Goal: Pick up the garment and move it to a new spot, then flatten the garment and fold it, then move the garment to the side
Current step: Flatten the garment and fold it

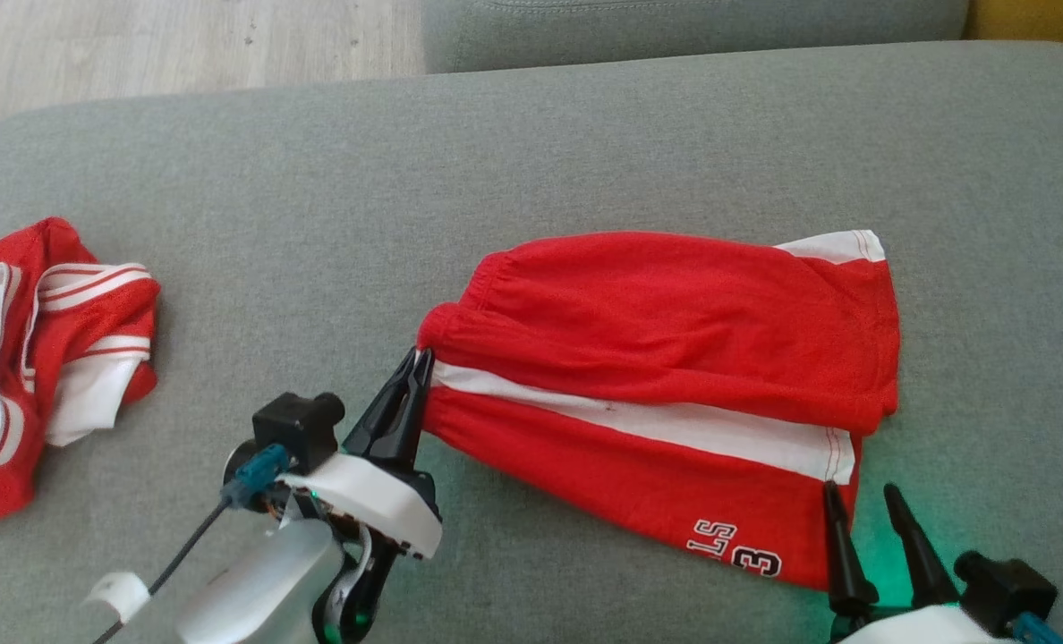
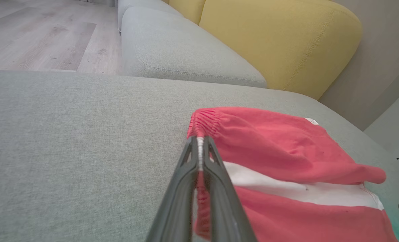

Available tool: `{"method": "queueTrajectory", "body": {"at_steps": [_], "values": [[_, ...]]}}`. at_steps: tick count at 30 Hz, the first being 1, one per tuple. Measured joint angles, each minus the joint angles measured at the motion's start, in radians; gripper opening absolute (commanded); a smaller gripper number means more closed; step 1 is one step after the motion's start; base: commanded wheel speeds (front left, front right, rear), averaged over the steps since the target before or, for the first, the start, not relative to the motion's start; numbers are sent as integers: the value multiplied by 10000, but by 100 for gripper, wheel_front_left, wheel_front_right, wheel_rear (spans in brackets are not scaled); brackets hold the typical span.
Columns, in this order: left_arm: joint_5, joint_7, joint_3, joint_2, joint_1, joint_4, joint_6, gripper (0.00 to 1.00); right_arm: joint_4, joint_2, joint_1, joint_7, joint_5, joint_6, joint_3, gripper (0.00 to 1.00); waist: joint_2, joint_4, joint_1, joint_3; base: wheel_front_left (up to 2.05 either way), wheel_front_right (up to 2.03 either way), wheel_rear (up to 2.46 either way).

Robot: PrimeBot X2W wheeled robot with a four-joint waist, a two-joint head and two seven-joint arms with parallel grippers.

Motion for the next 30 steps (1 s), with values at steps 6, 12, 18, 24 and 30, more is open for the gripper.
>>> {"method": "queueTrajectory", "body": {"at_steps": [6,12,18,24,30], "values": [[174,0,199,-31,236,-15,-46,0,562,-115,-204,0,667,0,405,100,0,24,0,8,0,0,0],[244,0,234,-127,255,-4,-138,0,924,-343,-846,0,1262,0,754,100,0,68,0,97,0,0,0],[328,0,253,-276,255,59,-230,0,1465,-535,-1200,0,1639,0,1168,88,0,131,0,185,0,0,0],[391,0,291,-290,254,213,-267,0,1536,-585,-1584,0,1795,0,1244,25,0,163,0,217,0,0,0],[502,0,571,-320,255,199,-278,0,1601,-704,-1634,0,1824,0,1381,0,0,105,1,129,0,0,0]]}}
